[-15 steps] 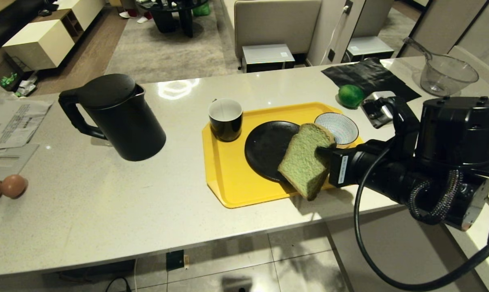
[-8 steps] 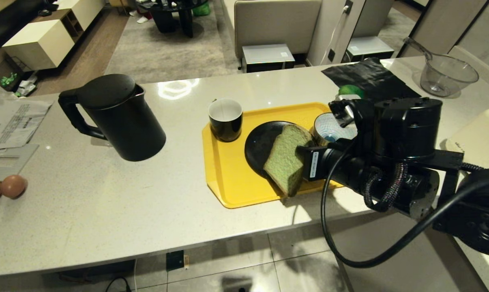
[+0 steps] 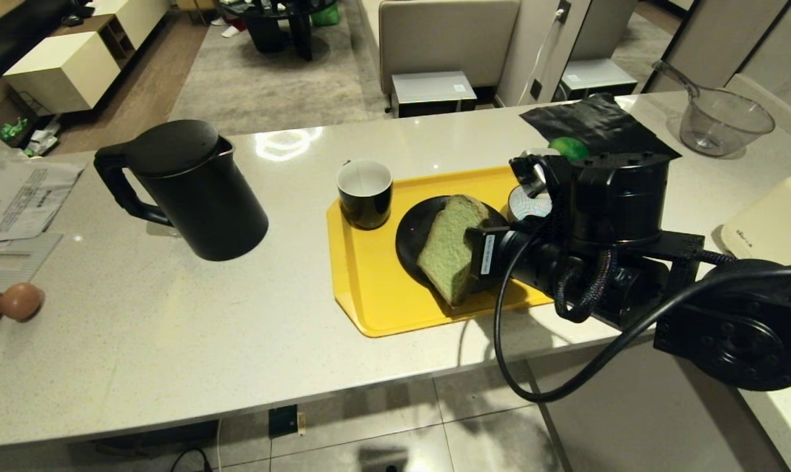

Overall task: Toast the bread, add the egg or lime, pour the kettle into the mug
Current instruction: Put the baked bread on a plate

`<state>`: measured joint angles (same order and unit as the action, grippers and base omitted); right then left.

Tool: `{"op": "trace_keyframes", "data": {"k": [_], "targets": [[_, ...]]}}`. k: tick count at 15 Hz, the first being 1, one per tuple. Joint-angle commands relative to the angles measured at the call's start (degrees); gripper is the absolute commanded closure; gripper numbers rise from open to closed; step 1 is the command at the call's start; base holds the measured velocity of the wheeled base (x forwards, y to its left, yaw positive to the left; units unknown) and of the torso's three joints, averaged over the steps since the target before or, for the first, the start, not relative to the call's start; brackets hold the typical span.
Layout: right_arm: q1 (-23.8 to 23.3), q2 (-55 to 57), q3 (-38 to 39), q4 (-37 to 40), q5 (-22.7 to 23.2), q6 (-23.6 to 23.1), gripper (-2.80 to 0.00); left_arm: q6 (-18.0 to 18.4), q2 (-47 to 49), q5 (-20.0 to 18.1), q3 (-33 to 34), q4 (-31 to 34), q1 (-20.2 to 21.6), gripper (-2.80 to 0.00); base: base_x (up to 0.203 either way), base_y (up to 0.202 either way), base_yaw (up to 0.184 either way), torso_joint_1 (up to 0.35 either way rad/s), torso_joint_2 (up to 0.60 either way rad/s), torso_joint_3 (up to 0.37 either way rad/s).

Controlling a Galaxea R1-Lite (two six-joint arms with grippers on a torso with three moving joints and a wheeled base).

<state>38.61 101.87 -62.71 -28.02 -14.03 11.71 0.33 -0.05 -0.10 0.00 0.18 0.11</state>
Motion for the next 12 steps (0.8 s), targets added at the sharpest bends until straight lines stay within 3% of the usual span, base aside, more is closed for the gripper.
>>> {"op": "trace_keyframes", "data": {"k": [1, 12], "targets": [[-0.1, 1.8, -0.8, -0.2, -0.1, 0.1, 0.0, 0.0, 0.0, 0.0, 0.0, 0.0, 0.0, 0.0, 0.0, 0.0, 0.0, 0.0, 0.0, 0.0], [-2.5, 5.4, -1.3, -0.2, -1.3, -0.9, 0.0, 0.0, 0.0, 0.0, 0.0, 0.0, 0.0, 0.0, 0.0, 0.0, 0.0, 0.0, 0.0, 0.0]]}}
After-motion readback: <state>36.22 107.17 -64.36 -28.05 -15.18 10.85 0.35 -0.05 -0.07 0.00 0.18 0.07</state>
